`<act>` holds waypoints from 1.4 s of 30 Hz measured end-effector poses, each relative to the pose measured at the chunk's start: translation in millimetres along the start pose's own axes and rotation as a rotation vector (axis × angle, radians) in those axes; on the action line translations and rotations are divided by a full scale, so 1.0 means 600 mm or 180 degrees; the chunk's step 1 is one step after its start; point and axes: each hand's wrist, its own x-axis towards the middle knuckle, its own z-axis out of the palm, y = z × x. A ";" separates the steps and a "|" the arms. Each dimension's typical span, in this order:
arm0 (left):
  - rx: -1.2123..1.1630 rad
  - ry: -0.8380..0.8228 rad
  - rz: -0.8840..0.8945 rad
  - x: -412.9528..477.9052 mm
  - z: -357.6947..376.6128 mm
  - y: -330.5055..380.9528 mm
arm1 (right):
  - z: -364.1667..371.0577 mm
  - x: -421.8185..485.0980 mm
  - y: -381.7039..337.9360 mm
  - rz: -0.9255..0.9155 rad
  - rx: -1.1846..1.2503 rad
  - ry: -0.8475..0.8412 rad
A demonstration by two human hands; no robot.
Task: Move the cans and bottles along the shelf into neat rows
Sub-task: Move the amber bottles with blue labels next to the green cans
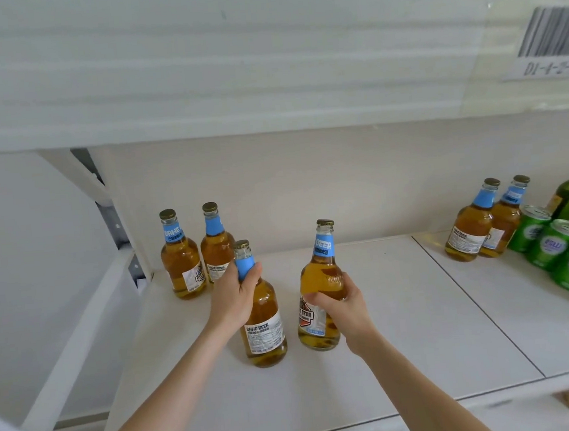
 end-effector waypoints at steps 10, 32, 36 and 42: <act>0.0010 -0.0029 -0.0007 -0.060 0.029 0.039 | -0.056 -0.057 -0.006 -0.0060 -0.0017 0.0003; 0.0153 -0.0243 0.0365 -0.253 0.250 0.251 | -0.389 -0.209 -0.029 -0.0127 -0.0295 0.0110; 0.0200 -0.0314 0.0432 -0.240 0.297 0.275 | -0.433 -0.194 -0.034 -0.0133 -0.0227 0.0172; 0.0373 -0.0364 0.0546 -0.193 0.371 0.292 | -0.500 -0.134 -0.044 -0.0139 -0.0107 0.0228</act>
